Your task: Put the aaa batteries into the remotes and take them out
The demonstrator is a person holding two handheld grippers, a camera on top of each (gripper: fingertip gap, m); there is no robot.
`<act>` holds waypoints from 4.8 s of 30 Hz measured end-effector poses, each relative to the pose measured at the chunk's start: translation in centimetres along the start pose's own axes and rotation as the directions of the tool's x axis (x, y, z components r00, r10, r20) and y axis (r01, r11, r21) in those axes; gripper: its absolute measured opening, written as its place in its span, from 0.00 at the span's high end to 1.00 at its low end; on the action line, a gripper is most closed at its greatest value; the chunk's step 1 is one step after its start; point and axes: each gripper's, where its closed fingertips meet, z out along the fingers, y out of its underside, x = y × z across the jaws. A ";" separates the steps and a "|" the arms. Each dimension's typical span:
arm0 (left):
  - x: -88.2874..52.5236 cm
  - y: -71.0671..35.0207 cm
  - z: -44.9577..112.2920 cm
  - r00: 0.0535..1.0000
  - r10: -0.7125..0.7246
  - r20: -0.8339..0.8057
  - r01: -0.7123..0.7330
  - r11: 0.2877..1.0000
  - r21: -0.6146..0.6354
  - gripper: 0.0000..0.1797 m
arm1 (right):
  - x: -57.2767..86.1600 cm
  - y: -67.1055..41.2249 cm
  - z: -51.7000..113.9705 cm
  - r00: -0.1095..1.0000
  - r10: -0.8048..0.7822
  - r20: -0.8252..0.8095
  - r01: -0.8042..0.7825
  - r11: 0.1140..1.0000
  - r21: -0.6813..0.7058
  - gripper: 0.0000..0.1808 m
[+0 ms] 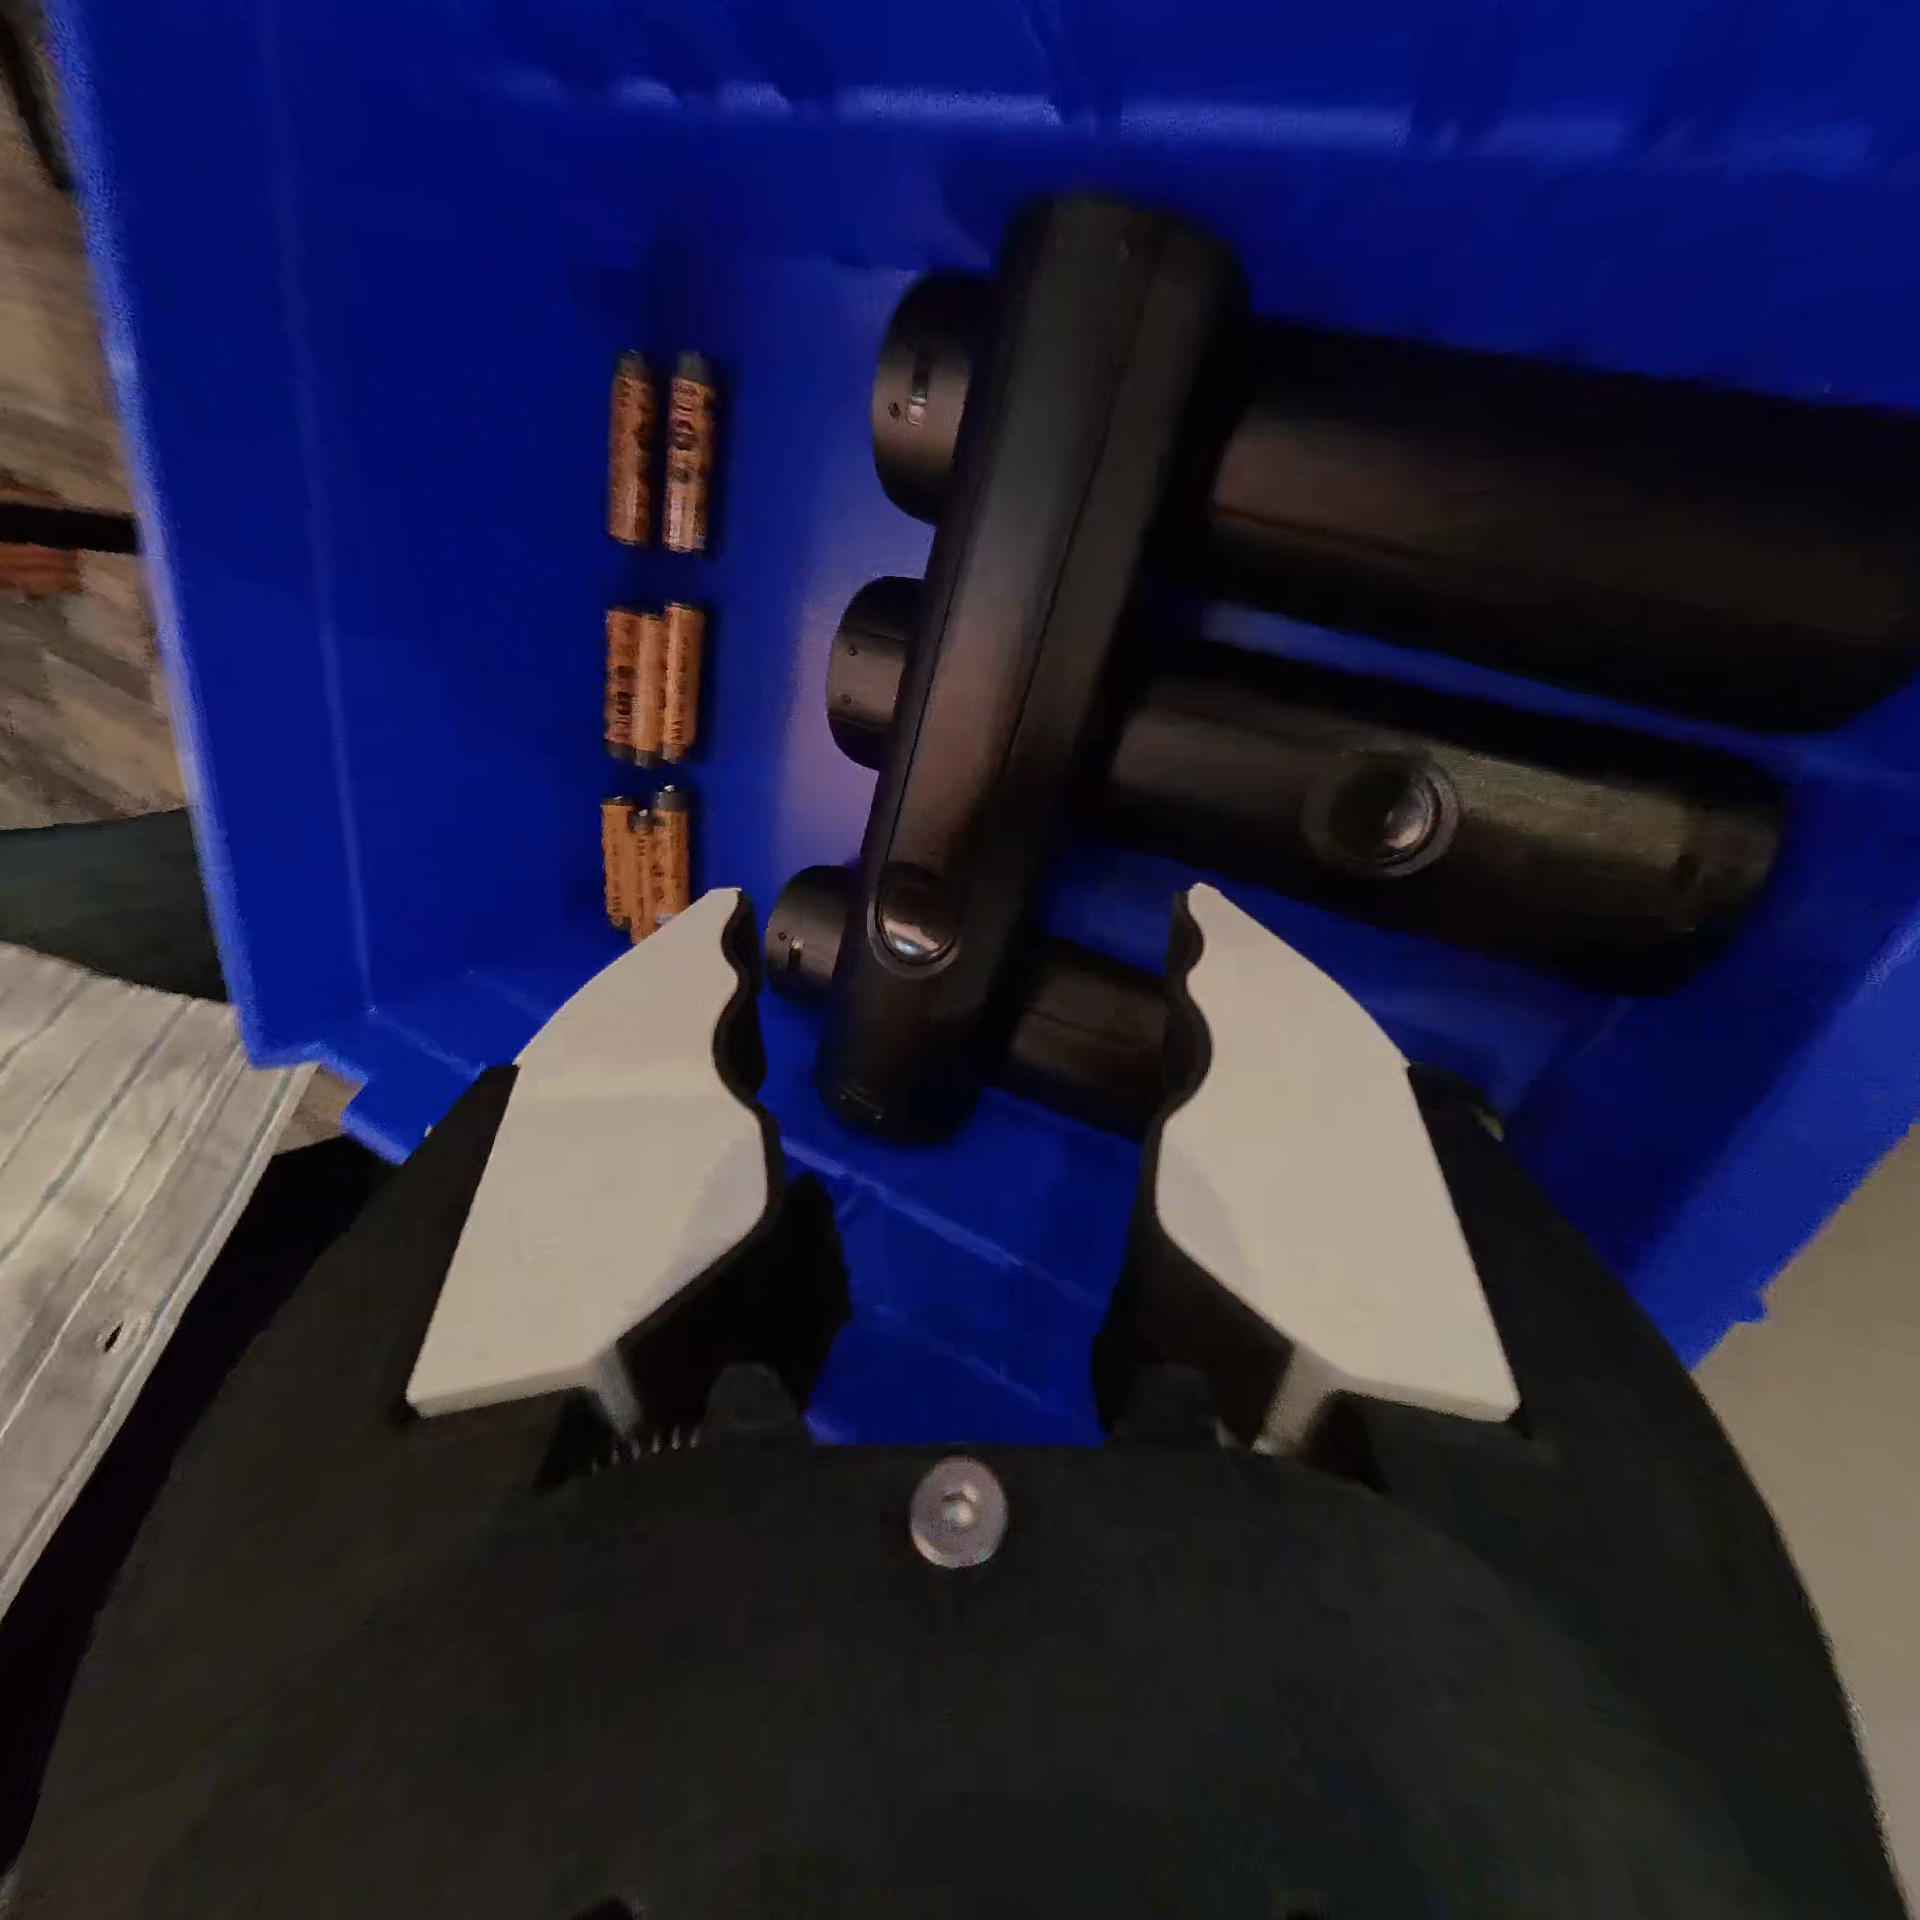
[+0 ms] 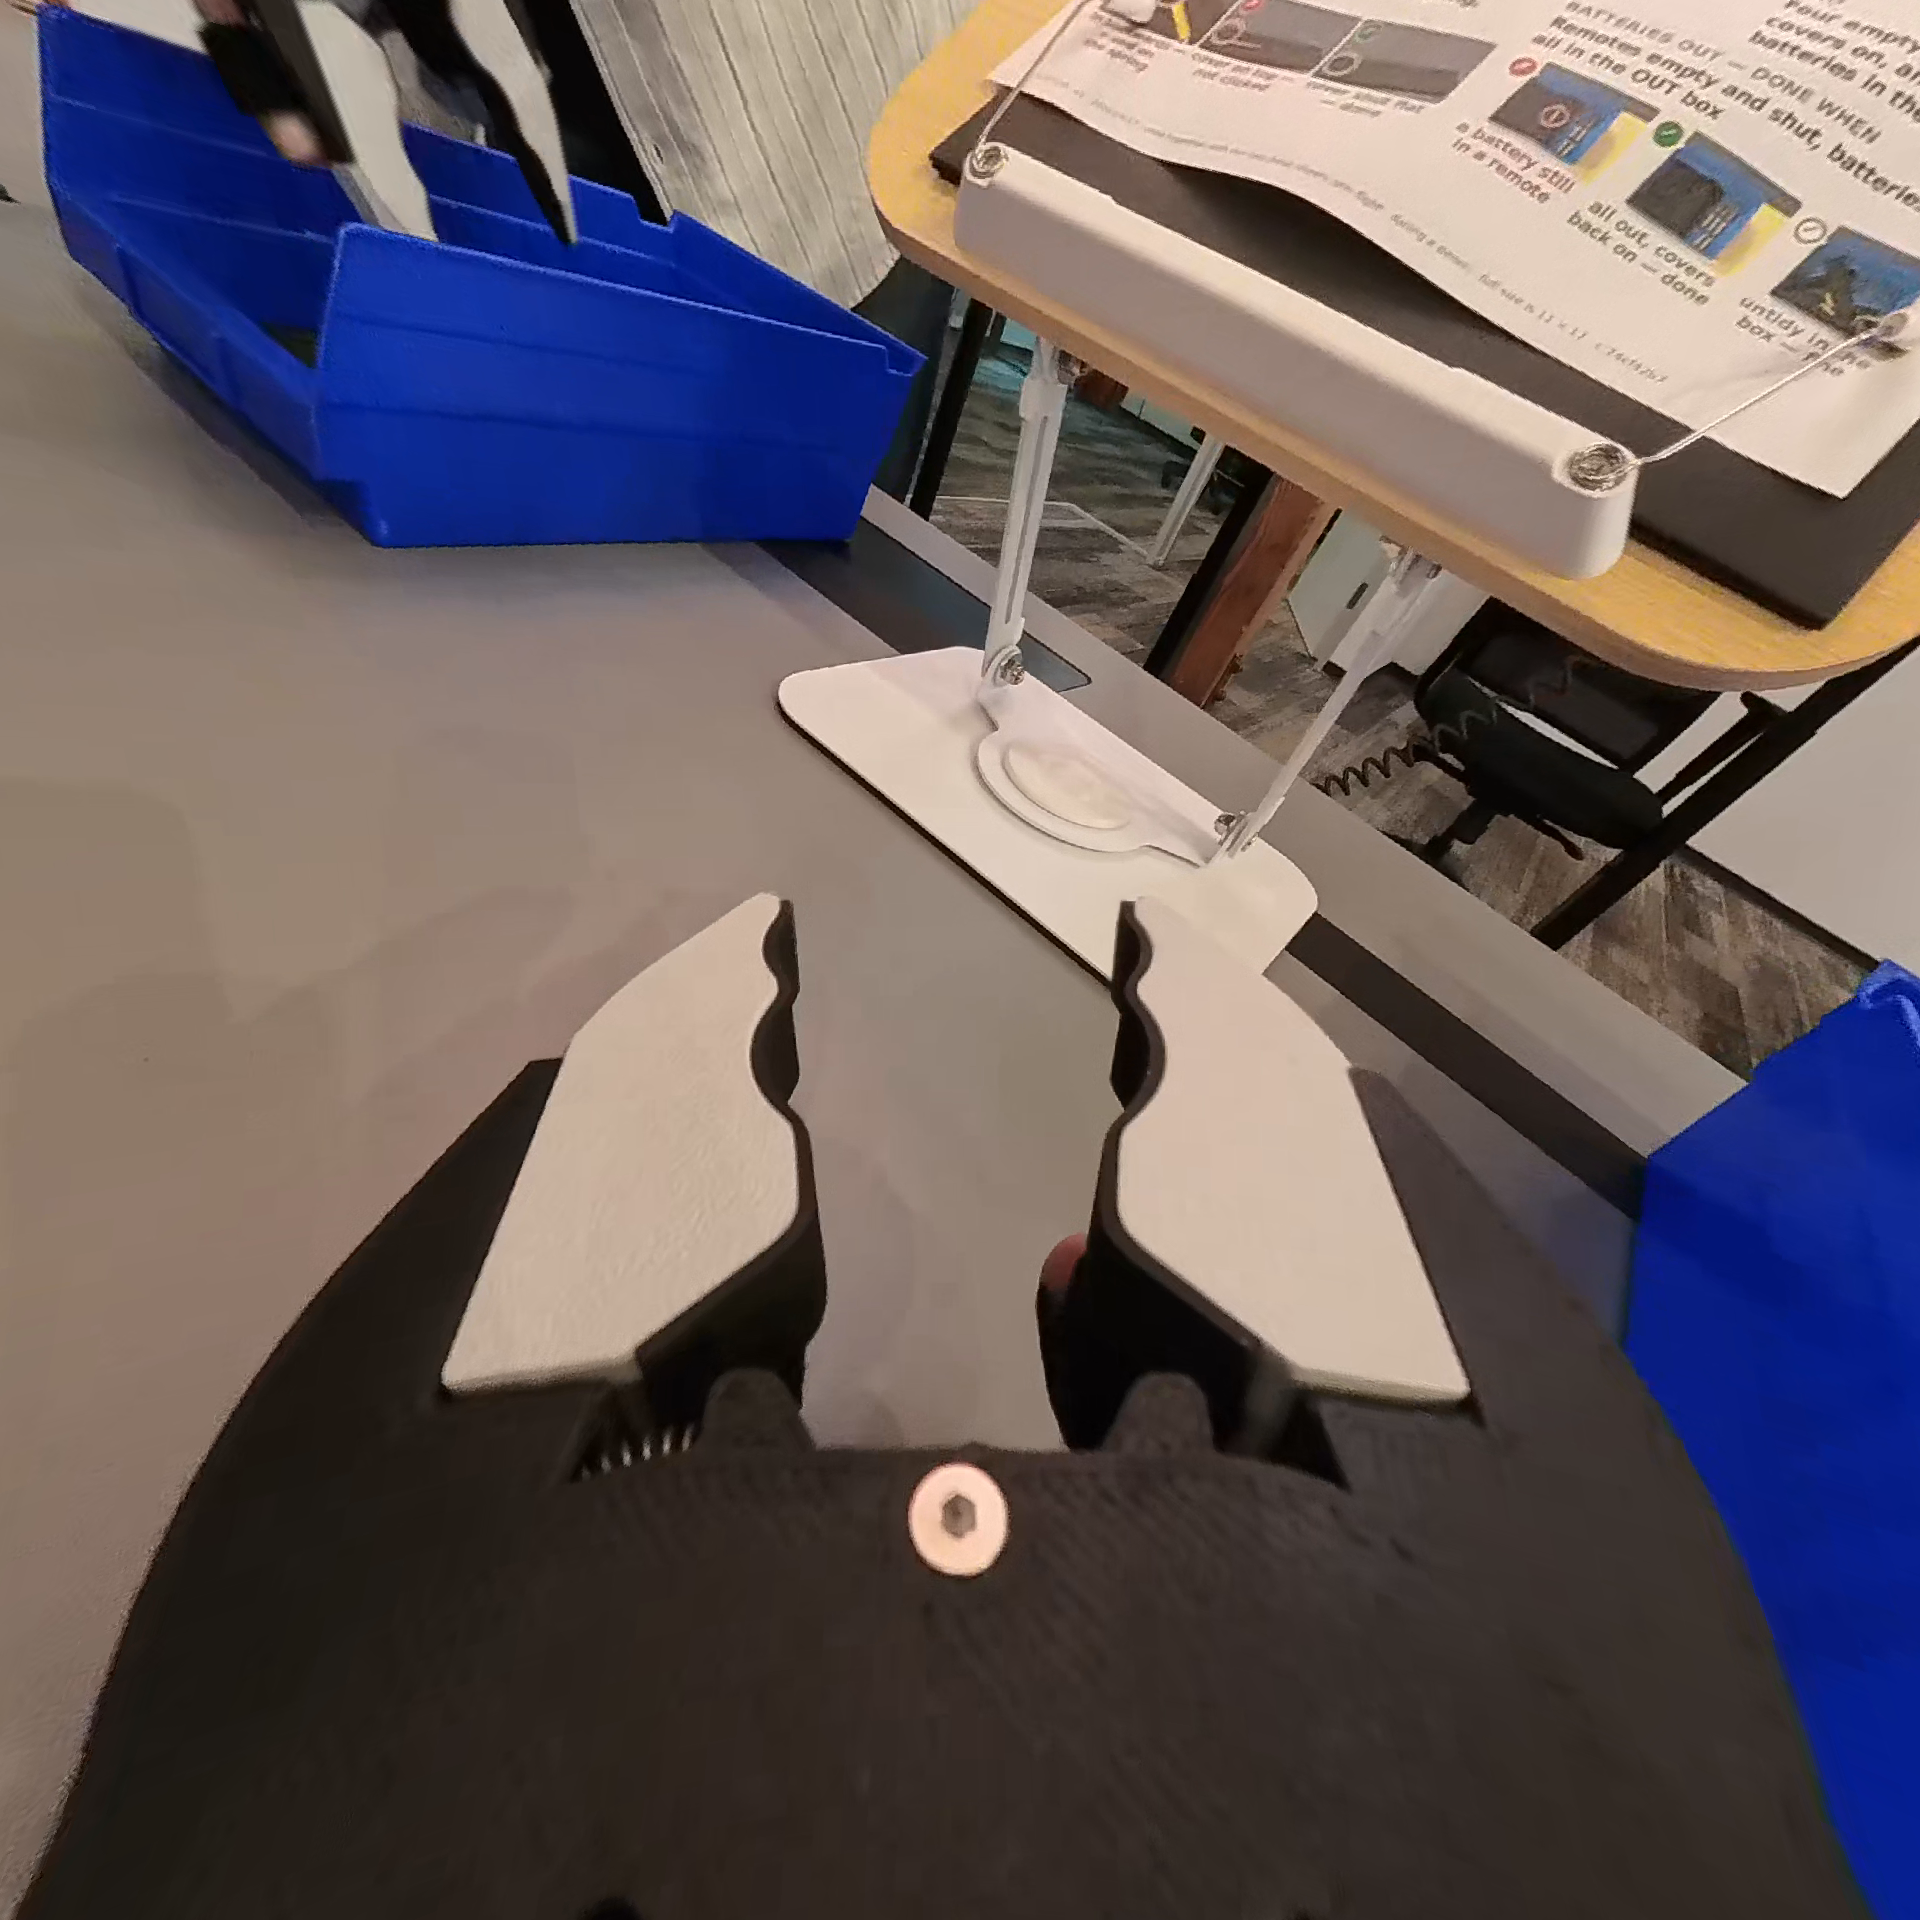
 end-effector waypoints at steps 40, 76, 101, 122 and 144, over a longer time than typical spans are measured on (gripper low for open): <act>0.8 2.2 1.8 0.970 -0.068 -0.233 0.036 0.989 -0.141 0.71 | -0.9 0.5 0.4 0.998 -0.042 0.042 0.043 0.999 -0.011 0.70; 17.1 -18.4 -8.7 0.966 0.236 0.101 -0.256 0.921 0.293 0.72 | -9.6 -6.6 0.8 0.577 0.597 0.557 -0.614 0.767 -0.185 0.54; 20.7 -23.6 -8.4 0.947 0.263 0.182 -0.315 0.870 0.380 0.70 | -7.0 -5.7 0.1 0.387 0.711 0.586 -0.762 0.605 -0.231 0.86; -3.4 -6.1 -2.5 0.994 0.019 0.109 -0.031 0.993 0.113 0.82 | -6.4 -4.6 0.1 0.325 0.720 0.613 -0.789 0.563 -0.244 0.86; -7.2 -0.8 10.4 0.977 0.101 -0.187 -0.144 0.961 -0.234 0.91 | -6.5 -4.6 0.0 0.306 0.718 0.625 -0.787 0.560 -0.258 0.87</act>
